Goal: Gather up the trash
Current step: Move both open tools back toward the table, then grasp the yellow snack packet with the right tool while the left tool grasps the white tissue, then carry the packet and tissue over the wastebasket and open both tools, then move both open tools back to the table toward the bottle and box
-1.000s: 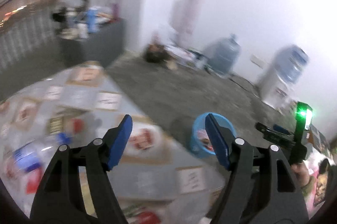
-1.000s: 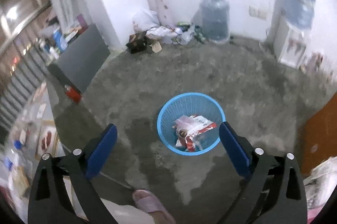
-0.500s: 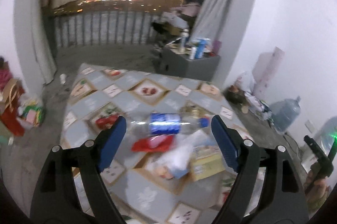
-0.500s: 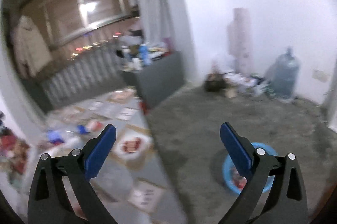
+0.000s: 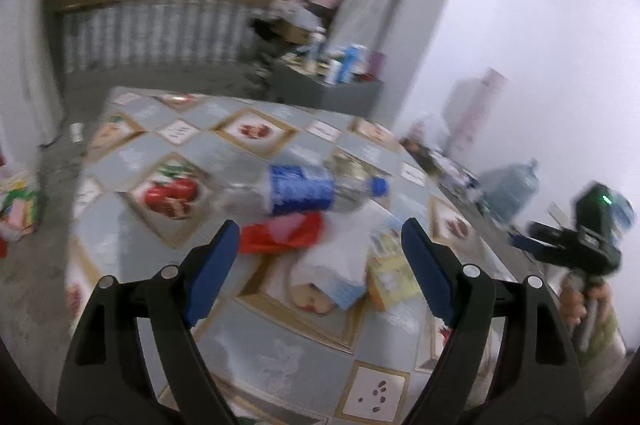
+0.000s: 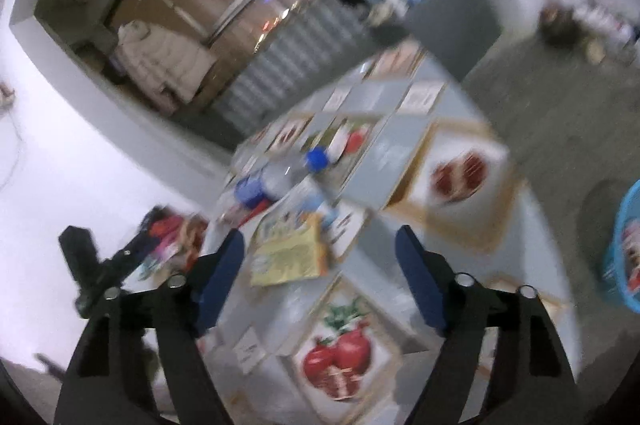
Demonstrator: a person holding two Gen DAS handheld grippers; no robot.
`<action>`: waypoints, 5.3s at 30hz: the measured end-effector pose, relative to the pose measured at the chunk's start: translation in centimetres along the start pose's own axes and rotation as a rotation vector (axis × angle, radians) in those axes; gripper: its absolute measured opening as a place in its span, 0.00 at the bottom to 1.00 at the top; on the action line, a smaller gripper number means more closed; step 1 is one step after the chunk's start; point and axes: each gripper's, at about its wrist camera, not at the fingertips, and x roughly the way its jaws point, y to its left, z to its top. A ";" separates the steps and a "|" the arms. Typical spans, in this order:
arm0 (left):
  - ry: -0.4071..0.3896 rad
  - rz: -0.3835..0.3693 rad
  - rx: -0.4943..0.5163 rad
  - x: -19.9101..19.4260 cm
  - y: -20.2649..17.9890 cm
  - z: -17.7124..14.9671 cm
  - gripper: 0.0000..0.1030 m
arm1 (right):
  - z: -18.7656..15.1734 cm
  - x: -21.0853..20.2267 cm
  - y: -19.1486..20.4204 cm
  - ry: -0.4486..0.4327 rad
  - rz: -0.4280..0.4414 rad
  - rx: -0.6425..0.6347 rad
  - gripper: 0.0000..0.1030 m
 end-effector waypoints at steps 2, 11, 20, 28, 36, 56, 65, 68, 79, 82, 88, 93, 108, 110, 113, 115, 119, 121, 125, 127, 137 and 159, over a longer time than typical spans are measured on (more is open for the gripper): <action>0.022 -0.035 0.019 1.3 -0.2 -0.5 0.76 | 0.1 2.1 0.0 0.055 0.013 0.007 0.67; 0.106 -0.124 0.069 5.4 -0.4 -1.6 0.63 | 0.2 8.7 -0.7 0.228 0.101 0.077 0.60; 0.191 -0.129 0.045 8.0 0.7 -2.8 0.48 | 0.2 11.8 -1.9 0.305 0.153 0.135 0.54; 0.233 -0.112 0.008 9.4 1.4 -3.5 0.25 | -0.2 12.8 -2.5 0.336 0.174 0.163 0.37; 0.232 -0.123 -0.009 9.3 1.7 -3.7 0.06 | -0.3 12.7 -2.3 0.327 0.199 0.166 0.21; 0.068 -0.197 0.029 5.0 -0.7 -1.2 0.02 | 0.3 7.2 -3.3 0.201 0.245 0.183 0.06; 0.005 -0.290 0.032 2.9 -2.9 0.5 0.02 | 0.1 2.8 -4.2 0.095 0.263 0.201 0.06; 0.004 -0.314 0.066 3.3 -4.8 1.3 0.02 | 0.1 0.6 -5.3 0.040 0.247 0.216 0.06; 0.164 -0.429 0.259 11.9 -17.4 4.0 0.02 | -2.5 -11.9 -13.6 -0.275 0.071 0.362 0.06; 0.241 -0.468 0.333 15.3 -22.6 4.0 0.02 | -4.5 -16.2 -17.0 -0.373 -0.040 0.444 0.06; 0.398 -0.535 0.488 21.7 -33.8 1.6 0.02 | -8.8 -22.4 -22.1 -0.485 -0.324 0.598 0.06; 0.553 -0.550 0.563 27.2 -41.2 -2.4 0.02 | -13.4 -23.6 -27.2 -0.486 -0.422 0.819 0.06; 0.785 -0.460 0.677 41.1 -52.8 -12.5 0.02 | -19.4 -17.7 -41.5 -0.509 -0.368 1.396 0.06; 0.781 -0.449 0.684 42.7 -53.8 -13.3 0.05 | -19.3 -16.6 -43.5 -0.521 -0.336 1.457 0.07; 0.800 -0.428 0.662 44.1 -54.2 -13.9 0.42 | -18.3 -15.3 -45.7 -0.559 -0.325 1.467 0.18; 0.779 -0.405 0.636 44.7 -54.3 -13.5 0.44 | -17.7 -14.8 -46.5 -0.512 -0.400 1.470 0.44; 0.752 -0.428 0.631 43.6 -53.9 -12.3 0.48 | -18.1 -14.3 -46.5 -0.516 -0.419 1.488 0.49; 0.717 -0.446 0.643 42.6 -53.6 -11.3 0.50 | -18.3 -14.4 -46.1 -0.518 -0.437 1.476 0.49; 0.685 -0.452 0.642 41.0 -53.1 -9.7 0.50 | -18.6 -15.1 -45.6 -0.534 -0.437 1.456 0.49; 0.675 -0.459 0.627 40.2 -52.9 -8.8 0.50 | -18.2 -15.8 -44.8 -0.544 -0.443 1.427 0.49; 0.524 -0.546 0.560 29.9 -47.8 -2.7 0.61 | -11.0 -20.3 -33.8 -0.550 -0.546 0.996 0.55; 0.076 0.017 0.128 3.8 -11.5 4.2 0.81 | -3.0 -12.6 -13.9 -0.208 -0.282 0.287 0.69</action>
